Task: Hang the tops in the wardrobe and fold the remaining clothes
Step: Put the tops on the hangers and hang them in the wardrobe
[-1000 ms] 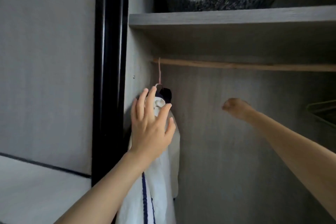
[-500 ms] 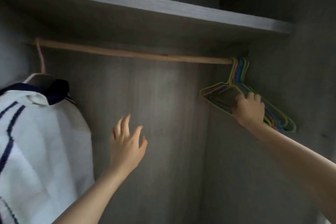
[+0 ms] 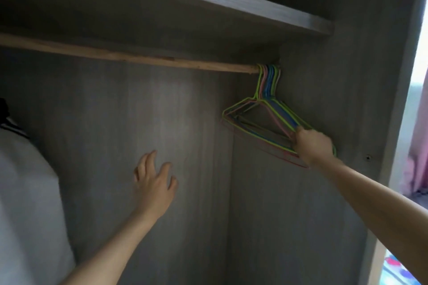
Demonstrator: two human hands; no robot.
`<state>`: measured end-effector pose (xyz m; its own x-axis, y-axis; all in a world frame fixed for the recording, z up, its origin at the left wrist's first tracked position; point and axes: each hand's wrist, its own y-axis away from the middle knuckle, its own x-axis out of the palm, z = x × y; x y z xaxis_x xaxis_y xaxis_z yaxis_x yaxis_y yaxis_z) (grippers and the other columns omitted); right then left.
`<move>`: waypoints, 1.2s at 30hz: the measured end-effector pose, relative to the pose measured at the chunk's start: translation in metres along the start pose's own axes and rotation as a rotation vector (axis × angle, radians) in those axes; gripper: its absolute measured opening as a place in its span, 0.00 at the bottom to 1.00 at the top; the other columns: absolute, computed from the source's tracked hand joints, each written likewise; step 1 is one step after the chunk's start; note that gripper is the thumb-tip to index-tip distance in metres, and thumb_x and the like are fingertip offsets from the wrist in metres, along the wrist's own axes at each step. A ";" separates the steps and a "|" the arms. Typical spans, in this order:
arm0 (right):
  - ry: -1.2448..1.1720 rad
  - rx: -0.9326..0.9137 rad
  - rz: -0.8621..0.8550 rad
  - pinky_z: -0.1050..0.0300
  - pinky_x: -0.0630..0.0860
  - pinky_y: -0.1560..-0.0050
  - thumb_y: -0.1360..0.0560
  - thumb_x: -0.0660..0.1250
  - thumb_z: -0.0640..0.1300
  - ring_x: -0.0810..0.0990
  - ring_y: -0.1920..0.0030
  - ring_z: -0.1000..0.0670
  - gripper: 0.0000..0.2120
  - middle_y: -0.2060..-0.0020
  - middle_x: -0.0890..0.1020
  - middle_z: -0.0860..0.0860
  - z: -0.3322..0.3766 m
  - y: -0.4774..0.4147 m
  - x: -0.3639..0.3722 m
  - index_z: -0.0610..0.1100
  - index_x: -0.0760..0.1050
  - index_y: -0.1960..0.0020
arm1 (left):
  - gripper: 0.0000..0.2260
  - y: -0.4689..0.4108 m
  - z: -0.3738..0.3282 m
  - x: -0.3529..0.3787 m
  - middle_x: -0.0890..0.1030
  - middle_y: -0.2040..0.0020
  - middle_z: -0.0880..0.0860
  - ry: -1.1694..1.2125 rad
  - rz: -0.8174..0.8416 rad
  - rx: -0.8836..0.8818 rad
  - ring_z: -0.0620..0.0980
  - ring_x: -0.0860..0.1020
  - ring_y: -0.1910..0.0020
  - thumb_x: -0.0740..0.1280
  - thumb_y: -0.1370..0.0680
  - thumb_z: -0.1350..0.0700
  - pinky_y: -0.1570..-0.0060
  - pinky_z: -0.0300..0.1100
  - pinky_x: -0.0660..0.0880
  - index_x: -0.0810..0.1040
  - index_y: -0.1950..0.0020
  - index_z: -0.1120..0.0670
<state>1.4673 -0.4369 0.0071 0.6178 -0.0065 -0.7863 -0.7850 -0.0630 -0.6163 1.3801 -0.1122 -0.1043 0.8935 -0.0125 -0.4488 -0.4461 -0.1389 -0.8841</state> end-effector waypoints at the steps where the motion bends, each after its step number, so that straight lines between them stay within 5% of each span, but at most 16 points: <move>1: -0.009 0.008 -0.025 0.52 0.73 0.55 0.21 0.56 0.40 0.79 0.47 0.38 0.08 0.47 0.80 0.38 0.001 -0.001 -0.001 0.39 0.69 0.44 | 0.20 -0.002 0.001 0.002 0.77 0.44 0.67 0.001 0.004 -0.001 0.59 0.66 0.42 0.56 0.33 0.49 0.56 0.60 0.75 0.82 0.58 0.59; 9: -0.142 0.012 -0.210 0.48 0.67 0.61 0.18 0.51 0.46 0.78 0.53 0.32 0.13 0.54 0.80 0.33 0.012 -0.004 -0.002 0.37 0.67 0.47 | 0.20 -0.010 0.014 0.015 0.77 0.43 0.67 0.042 0.055 0.000 0.59 0.66 0.41 0.55 0.33 0.49 0.55 0.60 0.75 0.81 0.55 0.59; 12: -0.189 -0.050 -0.320 0.46 0.71 0.63 0.18 0.52 0.47 0.79 0.59 0.31 0.16 0.61 0.80 0.32 0.011 0.007 0.004 0.34 0.70 0.48 | 0.20 -0.009 0.018 0.021 0.76 0.42 0.67 0.064 0.061 0.005 0.60 0.65 0.40 0.63 0.33 0.50 0.55 0.62 0.75 0.77 0.46 0.59; 15: -0.258 -0.059 -0.356 0.48 0.69 0.68 0.21 0.53 0.53 0.79 0.66 0.31 0.22 0.67 0.80 0.33 0.004 0.039 0.008 0.33 0.73 0.53 | 0.42 -0.008 0.021 0.027 0.71 0.38 0.71 0.107 0.028 0.030 0.63 0.63 0.39 0.79 0.41 0.58 0.52 0.65 0.73 0.63 0.32 0.60; 20: -0.357 -0.011 -0.316 0.57 0.62 0.70 0.25 0.54 0.56 0.68 0.75 0.38 0.20 0.80 0.67 0.52 -0.032 0.131 0.015 0.40 0.72 0.59 | 0.58 0.000 -0.001 0.044 0.60 0.33 0.75 0.062 -0.040 0.312 0.74 0.58 0.34 0.83 0.49 0.49 0.43 0.72 0.62 0.53 0.27 0.54; 24: -0.431 -0.084 -0.234 0.61 0.58 0.73 0.23 0.54 0.58 0.59 0.72 0.53 0.15 0.74 0.62 0.53 -0.078 0.206 0.012 0.48 0.62 0.60 | 0.51 0.019 -0.039 0.055 0.62 0.32 0.72 0.199 0.021 0.419 0.75 0.62 0.35 0.77 0.41 0.41 0.44 0.75 0.59 0.54 0.26 0.53; 27: -0.366 0.065 -0.266 0.62 0.58 0.74 0.20 0.50 0.58 0.56 0.72 0.56 0.17 0.71 0.61 0.56 -0.114 0.277 -0.006 0.49 0.60 0.62 | 0.41 0.045 -0.087 0.071 0.73 0.41 0.67 0.395 0.110 0.557 0.64 0.71 0.44 0.57 0.34 0.40 0.42 0.71 0.60 0.52 0.24 0.54; 30: -0.279 0.115 -0.184 0.63 0.58 0.75 0.19 0.50 0.56 0.58 0.72 0.57 0.16 0.73 0.62 0.59 -0.140 0.334 -0.026 0.49 0.61 0.61 | 0.39 0.083 -0.127 0.074 0.73 0.50 0.63 0.520 0.160 0.627 0.61 0.73 0.55 0.57 0.35 0.40 0.44 0.64 0.65 0.61 0.29 0.59; 33: -0.080 0.270 -0.168 0.62 0.59 0.75 0.19 0.49 0.58 0.60 0.72 0.56 0.17 0.74 0.65 0.57 -0.180 0.411 -0.058 0.49 0.61 0.62 | 0.37 0.131 -0.198 0.067 0.70 0.50 0.61 0.718 0.228 0.753 0.60 0.72 0.55 0.63 0.36 0.41 0.55 0.58 0.72 0.65 0.33 0.60; 36: 0.090 0.512 -0.105 0.58 0.62 0.75 0.21 0.49 0.63 0.64 0.73 0.53 0.20 0.75 0.66 0.58 -0.219 0.485 -0.086 0.49 0.63 0.61 | 0.49 0.177 -0.274 0.049 0.69 0.49 0.59 0.969 0.345 0.862 0.57 0.69 0.52 0.82 0.51 0.49 0.61 0.57 0.76 0.66 0.35 0.58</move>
<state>1.0430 -0.6858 -0.2143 0.6781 -0.1137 -0.7261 -0.6264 0.4273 -0.6519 1.3586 -0.4085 -0.2475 0.2455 -0.6616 -0.7085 -0.2239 0.6724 -0.7055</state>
